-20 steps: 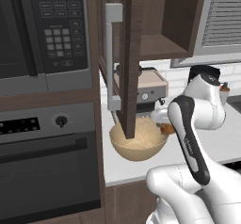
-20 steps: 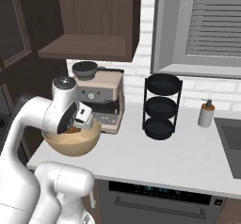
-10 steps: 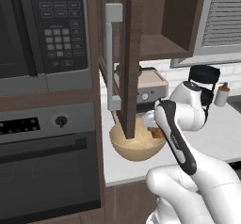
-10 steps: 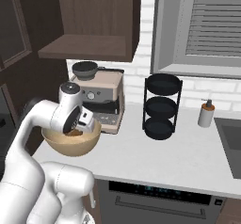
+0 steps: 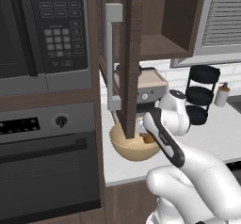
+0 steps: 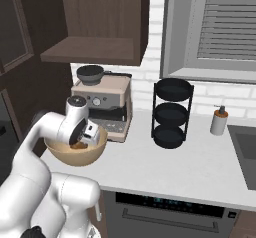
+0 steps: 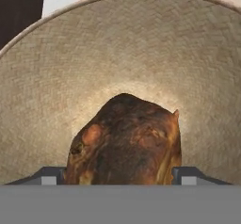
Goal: Open the cabinet, pick up the bread from the cabinet and place it in the basket. Then move the basket to the dining counter.
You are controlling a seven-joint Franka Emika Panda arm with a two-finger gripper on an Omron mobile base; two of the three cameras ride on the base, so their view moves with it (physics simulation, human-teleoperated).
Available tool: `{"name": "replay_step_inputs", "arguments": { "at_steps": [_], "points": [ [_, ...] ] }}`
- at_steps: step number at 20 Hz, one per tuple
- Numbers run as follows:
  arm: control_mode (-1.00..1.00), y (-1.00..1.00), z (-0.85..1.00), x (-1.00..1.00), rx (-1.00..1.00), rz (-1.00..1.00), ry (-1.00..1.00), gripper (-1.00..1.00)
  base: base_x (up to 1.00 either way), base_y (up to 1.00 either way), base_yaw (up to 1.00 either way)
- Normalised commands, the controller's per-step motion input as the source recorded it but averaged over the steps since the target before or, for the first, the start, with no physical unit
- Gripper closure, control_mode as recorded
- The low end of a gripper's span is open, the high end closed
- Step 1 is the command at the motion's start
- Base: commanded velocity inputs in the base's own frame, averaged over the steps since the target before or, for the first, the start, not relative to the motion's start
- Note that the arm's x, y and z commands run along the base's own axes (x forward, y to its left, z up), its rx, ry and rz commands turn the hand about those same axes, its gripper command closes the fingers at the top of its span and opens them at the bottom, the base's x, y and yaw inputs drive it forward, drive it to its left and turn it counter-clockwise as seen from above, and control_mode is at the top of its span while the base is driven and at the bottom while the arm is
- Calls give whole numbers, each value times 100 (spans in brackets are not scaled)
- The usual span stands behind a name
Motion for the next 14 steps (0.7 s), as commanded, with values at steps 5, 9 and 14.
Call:
{"name": "replay_step_inputs", "arguments": {
  "at_steps": [5, 9, 14],
  "points": [
    [-100, 10, -45, 22, 0, 1, 0, 100, 0, 0, 0],
    [-100, 3, -36, 20, 0, 2, 0, 100, 0, 0, 0],
    [-100, 7, -30, 17, 0, 2, 0, -100, 0, 0, 0]
  ]
}}
